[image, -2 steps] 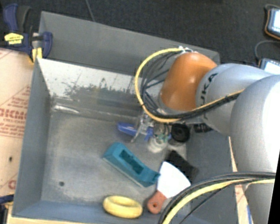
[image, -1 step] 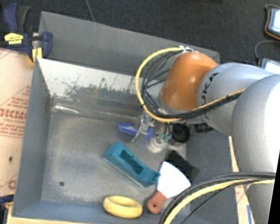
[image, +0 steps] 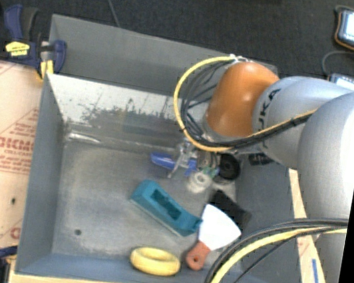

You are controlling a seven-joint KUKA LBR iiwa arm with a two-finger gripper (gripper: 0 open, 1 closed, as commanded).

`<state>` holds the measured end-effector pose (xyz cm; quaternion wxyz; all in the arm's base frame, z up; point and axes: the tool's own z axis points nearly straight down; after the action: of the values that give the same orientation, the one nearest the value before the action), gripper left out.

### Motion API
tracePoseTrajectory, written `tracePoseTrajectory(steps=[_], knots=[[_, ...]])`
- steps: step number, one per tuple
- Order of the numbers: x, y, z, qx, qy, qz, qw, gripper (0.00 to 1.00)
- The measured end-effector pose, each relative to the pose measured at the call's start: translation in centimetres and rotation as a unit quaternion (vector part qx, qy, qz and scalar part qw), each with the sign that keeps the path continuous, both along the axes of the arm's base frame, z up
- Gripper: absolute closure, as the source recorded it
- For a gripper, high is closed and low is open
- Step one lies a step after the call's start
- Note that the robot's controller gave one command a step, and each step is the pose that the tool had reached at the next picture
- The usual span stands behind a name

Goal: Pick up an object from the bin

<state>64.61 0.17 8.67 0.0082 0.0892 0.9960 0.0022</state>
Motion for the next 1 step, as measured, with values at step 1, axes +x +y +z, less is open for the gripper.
tracePoseTrajectory(steps=[1], knots=[[-0.05, 0.0, 1.44, 0.0, 0.0012, 0.0, 1.0, 1.0]])
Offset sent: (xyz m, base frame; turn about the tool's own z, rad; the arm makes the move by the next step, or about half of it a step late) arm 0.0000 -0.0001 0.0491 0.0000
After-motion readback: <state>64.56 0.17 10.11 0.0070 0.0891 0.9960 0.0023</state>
